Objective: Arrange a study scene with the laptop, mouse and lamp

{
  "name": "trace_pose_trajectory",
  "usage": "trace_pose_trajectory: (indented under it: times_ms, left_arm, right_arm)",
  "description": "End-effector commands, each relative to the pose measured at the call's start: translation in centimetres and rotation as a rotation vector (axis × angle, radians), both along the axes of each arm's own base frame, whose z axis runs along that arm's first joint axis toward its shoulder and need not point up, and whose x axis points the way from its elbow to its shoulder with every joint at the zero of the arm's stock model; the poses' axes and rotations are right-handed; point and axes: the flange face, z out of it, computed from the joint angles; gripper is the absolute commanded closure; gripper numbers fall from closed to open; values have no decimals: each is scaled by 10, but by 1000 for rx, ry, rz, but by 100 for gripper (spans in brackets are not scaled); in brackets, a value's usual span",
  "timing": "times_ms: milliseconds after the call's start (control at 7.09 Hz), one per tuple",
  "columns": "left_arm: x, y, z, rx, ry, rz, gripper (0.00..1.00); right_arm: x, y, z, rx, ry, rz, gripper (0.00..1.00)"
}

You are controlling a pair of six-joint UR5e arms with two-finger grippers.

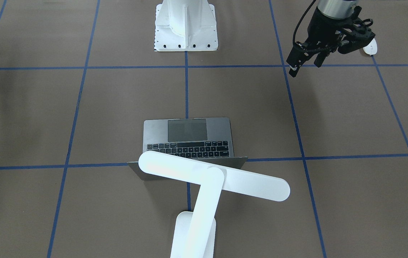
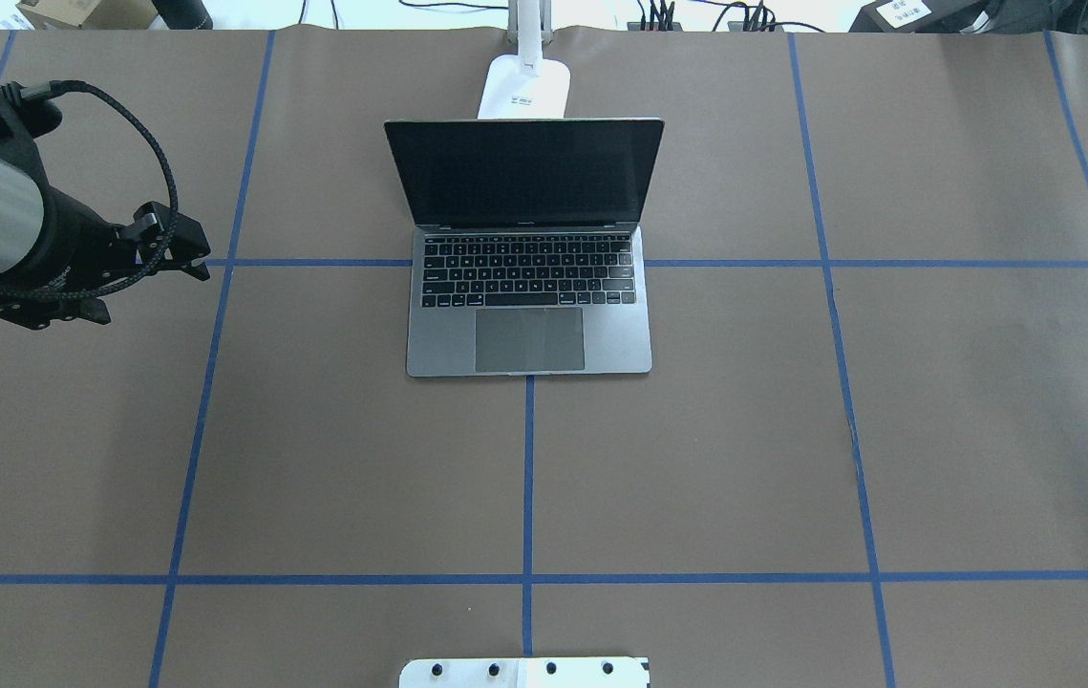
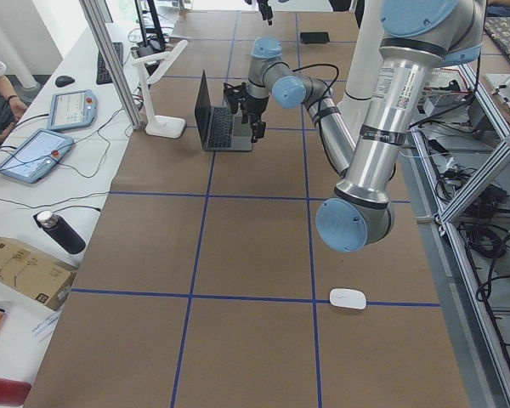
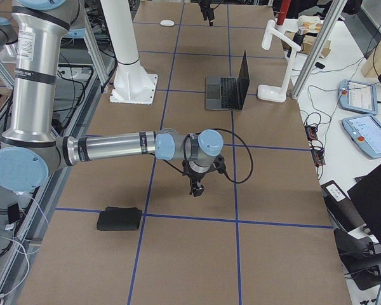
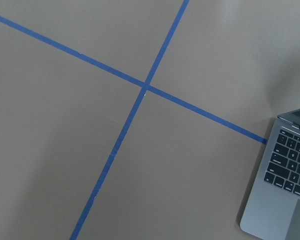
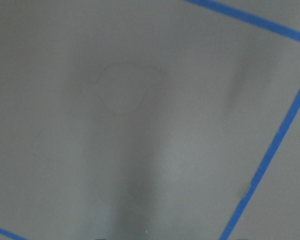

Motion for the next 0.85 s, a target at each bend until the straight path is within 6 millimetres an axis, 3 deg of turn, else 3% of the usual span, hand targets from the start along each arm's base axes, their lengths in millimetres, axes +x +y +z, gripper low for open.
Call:
trace_pose_trajectory:
  times_ms: [0, 282, 564, 705]
  left_arm:
    - [0, -1, -8, 16, 14, -4, 0]
    - [-4, 3, -17, 31, 31, -10, 0]
    - [-10, 8, -26, 50, 46, -14, 0]
    - [-11, 10, -28, 54, 48, -15, 0]
  right_arm:
    - [16, 59, 48, 11, -64, -211, 11]
    - [20, 79, 75, -9, -135, -378, 11]
    - [11, 72, 103, -7, -169, -441, 11]
    - [-6, 64, 115, -5, -205, -490, 11]
